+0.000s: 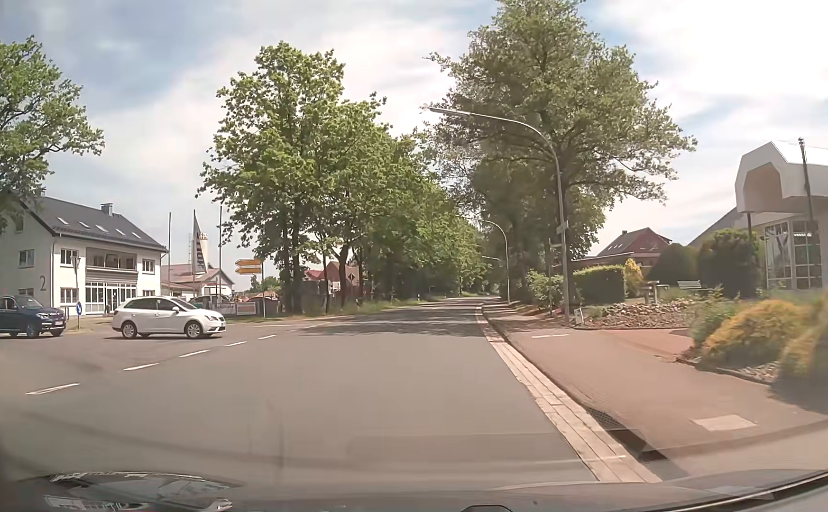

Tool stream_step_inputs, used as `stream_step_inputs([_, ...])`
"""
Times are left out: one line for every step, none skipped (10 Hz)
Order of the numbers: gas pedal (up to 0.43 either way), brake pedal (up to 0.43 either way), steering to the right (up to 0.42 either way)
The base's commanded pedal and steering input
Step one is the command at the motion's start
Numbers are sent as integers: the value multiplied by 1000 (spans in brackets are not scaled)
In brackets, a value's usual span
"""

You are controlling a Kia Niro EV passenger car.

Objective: Follow the waypoints while adhering to traffic rules and regulations

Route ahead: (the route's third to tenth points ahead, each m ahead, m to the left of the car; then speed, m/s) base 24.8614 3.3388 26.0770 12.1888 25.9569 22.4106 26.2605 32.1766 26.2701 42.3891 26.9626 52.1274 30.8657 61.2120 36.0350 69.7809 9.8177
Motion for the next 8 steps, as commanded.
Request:
stream_step_inputs([0,213,3])
stream_step_inputs([0,232,4])
stream_step_inputs([0,244,5])
stream_step_inputs([0,250,4])
stream_step_inputs([0,250,6])
stream_step_inputs([0,256,7])
stream_step_inputs([0,256,8])
stream_step_inputs([0,262,8])
